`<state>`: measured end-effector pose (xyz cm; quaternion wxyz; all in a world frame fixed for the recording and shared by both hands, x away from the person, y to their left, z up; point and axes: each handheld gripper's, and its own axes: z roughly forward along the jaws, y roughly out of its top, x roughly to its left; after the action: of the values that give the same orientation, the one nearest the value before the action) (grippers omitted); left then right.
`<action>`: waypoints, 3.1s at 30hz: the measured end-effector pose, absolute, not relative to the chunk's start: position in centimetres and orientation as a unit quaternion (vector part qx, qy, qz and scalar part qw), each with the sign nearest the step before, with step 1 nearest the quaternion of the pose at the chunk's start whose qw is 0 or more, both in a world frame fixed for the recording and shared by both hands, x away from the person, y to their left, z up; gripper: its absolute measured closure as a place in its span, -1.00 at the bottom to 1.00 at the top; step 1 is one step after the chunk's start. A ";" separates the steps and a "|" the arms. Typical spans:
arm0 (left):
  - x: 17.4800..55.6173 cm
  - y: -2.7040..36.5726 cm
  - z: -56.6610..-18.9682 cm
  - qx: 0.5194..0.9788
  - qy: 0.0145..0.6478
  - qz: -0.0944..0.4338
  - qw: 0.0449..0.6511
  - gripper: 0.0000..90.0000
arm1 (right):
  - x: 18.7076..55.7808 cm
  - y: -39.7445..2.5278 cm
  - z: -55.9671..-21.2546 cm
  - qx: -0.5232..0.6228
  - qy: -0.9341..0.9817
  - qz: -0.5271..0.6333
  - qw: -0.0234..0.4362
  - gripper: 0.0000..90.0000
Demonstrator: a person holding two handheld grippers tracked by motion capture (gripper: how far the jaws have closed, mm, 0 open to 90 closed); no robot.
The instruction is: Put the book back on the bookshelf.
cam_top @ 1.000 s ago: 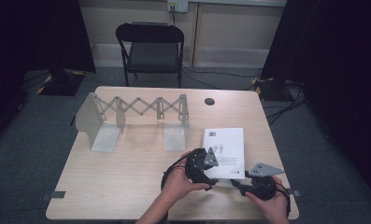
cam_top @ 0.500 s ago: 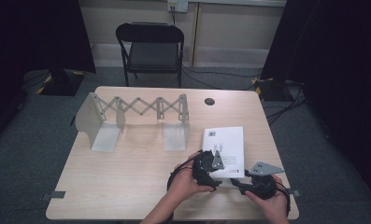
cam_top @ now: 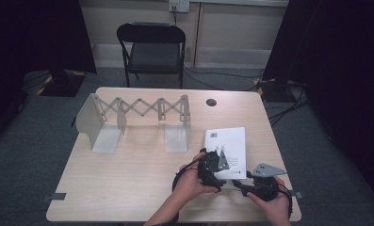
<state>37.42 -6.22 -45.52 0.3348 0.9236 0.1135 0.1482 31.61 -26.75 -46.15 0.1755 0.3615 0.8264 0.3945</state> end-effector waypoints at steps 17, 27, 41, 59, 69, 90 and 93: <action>37.2 -6.0 -45.2 0.923 0.091 0.161 0.336 -0.64 | 31.7 -27.0 -46.4 0.363 0.825 0.400 0.168 0.06; 36.9 -6.1 -45.2 0.923 0.079 0.171 0.336 -0.58 | 31.9 -27.0 -46.8 0.358 0.836 0.383 0.163 -0.12; 36.9 -6.1 -45.3 0.923 0.080 0.170 0.337 -0.58 | 32.3 -28.1 -47.4 0.376 0.833 0.372 0.161 -0.14; 37.0 -6.5 -45.2 0.929 0.066 0.172 0.320 -0.73 | 32.5 -27.3 -46.7 0.366 0.826 0.388 0.186 -0.07; 37.1 -7.8 -46.0 0.923 0.076 0.204 0.319 -1.00 | 32.5 -27.2 -46.5 0.370 0.820 0.398 0.182 -0.04; 36.2 -7.6 -46.2 0.914 0.010 0.248 0.321 -0.51 | 32.6 -28.0 -47.3 0.370 0.822 0.402 0.163 -0.14; 36.2 -7.5 -46.3 0.912 0.009 0.250 0.325 -0.50 | 32.5 -28.4 -47.6 0.360 0.828 0.397 0.168 -0.19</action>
<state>36.17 -7.49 -46.30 0.3255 0.9118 0.0090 0.2503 32.53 -28.43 -47.57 0.1676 0.3597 0.8275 0.3971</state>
